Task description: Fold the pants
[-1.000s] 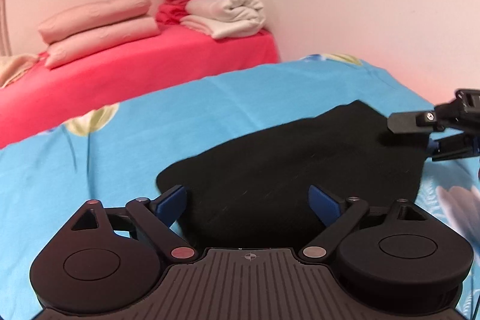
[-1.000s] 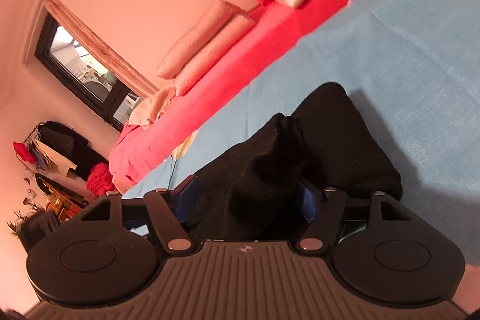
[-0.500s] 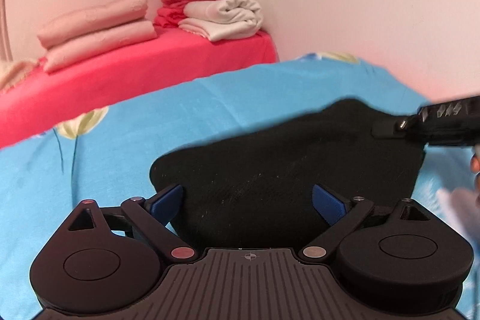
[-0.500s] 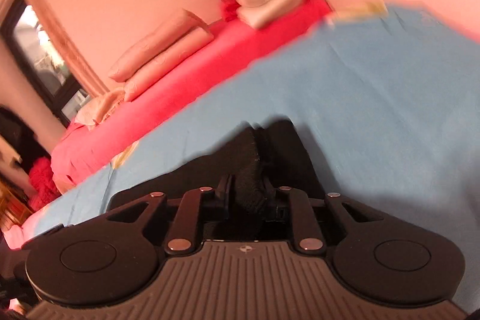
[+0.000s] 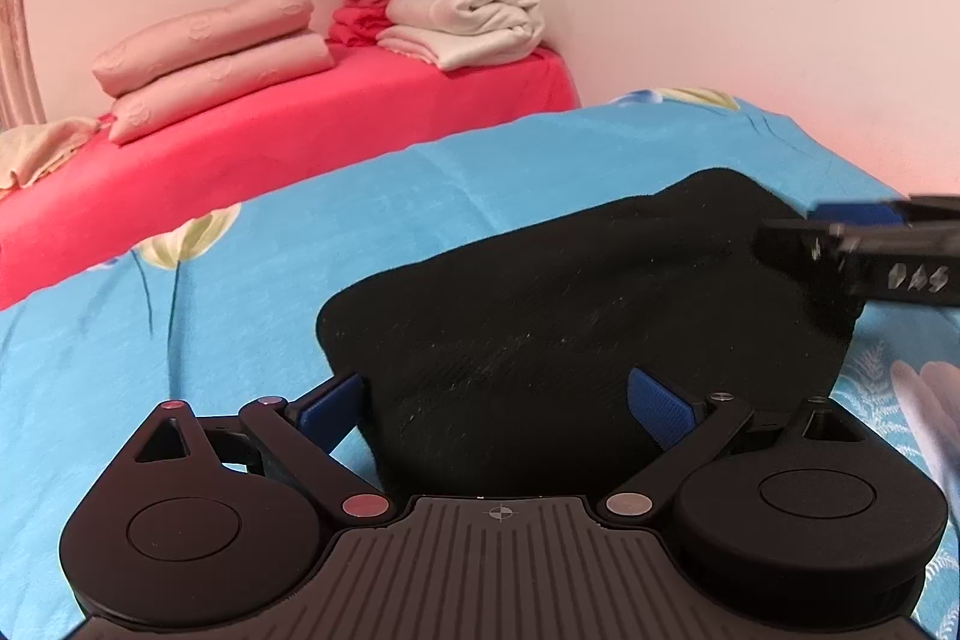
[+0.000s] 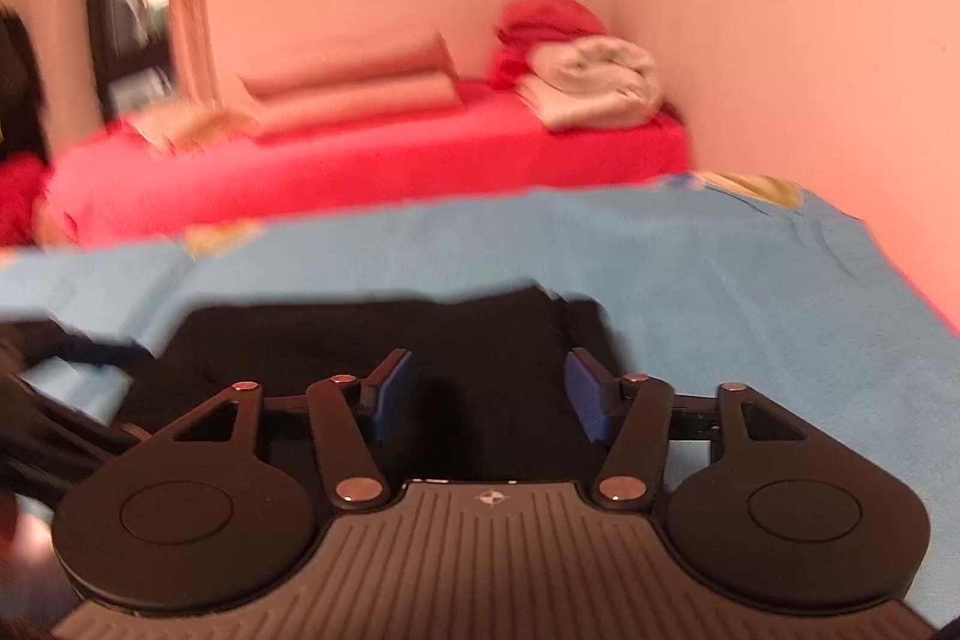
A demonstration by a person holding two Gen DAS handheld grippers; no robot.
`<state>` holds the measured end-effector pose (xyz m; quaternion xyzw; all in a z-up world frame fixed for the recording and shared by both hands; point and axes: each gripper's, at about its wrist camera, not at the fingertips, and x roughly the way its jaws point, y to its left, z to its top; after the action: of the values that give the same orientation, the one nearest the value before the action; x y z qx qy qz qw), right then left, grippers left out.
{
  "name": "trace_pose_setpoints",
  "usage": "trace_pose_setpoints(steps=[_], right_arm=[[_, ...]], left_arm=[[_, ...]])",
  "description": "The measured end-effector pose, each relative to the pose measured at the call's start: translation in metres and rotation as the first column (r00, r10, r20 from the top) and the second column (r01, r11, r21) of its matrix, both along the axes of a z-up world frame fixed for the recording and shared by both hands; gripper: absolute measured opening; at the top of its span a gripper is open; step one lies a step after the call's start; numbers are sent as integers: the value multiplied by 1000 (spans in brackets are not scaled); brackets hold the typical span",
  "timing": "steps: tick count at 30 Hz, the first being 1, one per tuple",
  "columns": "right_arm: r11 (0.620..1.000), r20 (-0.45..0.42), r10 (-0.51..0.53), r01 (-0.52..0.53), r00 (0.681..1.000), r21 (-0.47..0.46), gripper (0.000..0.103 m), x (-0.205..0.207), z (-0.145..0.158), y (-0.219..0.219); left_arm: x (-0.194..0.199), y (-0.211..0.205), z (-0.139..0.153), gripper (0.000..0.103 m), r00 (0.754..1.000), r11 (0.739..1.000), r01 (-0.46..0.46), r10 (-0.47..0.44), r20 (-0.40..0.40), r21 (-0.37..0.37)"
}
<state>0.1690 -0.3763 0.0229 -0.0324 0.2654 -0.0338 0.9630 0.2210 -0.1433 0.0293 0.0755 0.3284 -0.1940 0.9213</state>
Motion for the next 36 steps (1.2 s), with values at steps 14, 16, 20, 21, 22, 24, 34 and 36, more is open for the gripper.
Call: trace_pose_setpoints(steps=[14, 16, 20, 21, 22, 24, 34, 36], right_arm=[[940, -169, -70, 121, 983, 318, 92, -9, -5, -58], [920, -188, -71, 137, 980, 368, 93, -11, -7, -64], [894, -207, -68, 152, 976, 422, 93, -16, -9, -72], [895, -210, -67, 151, 975, 419, 93, -17, -8, -72], [899, -211, -65, 149, 975, 411, 93, -18, -6, -71], [910, -211, -59, 139, 976, 391, 93, -19, -1, -68], [916, -191, -10, 86, 981, 392, 99, 0, 14, -75], [911, -232, -4, 99, 973, 401, 99, 11, 6, -78]], left_arm=[[-23, 31, 16, 103, 999, 999, -27, 27, -33, 20], [-28, 29, 18, 103, 1000, 999, -25, 26, -16, 47], [-33, 27, 19, 103, 1000, 997, -25, 25, 1, 78], [-33, 27, 20, 103, 1000, 996, -26, 26, 0, 82], [-34, 28, 21, 103, 1000, 996, -28, 28, -1, 84], [-34, 30, 24, 103, 999, 996, -31, 32, -8, 88], [17, 92, 0, 103, 940, 944, -148, 41, -340, -296], [28, 96, -13, 103, 918, 917, -161, 4, -396, -364]])
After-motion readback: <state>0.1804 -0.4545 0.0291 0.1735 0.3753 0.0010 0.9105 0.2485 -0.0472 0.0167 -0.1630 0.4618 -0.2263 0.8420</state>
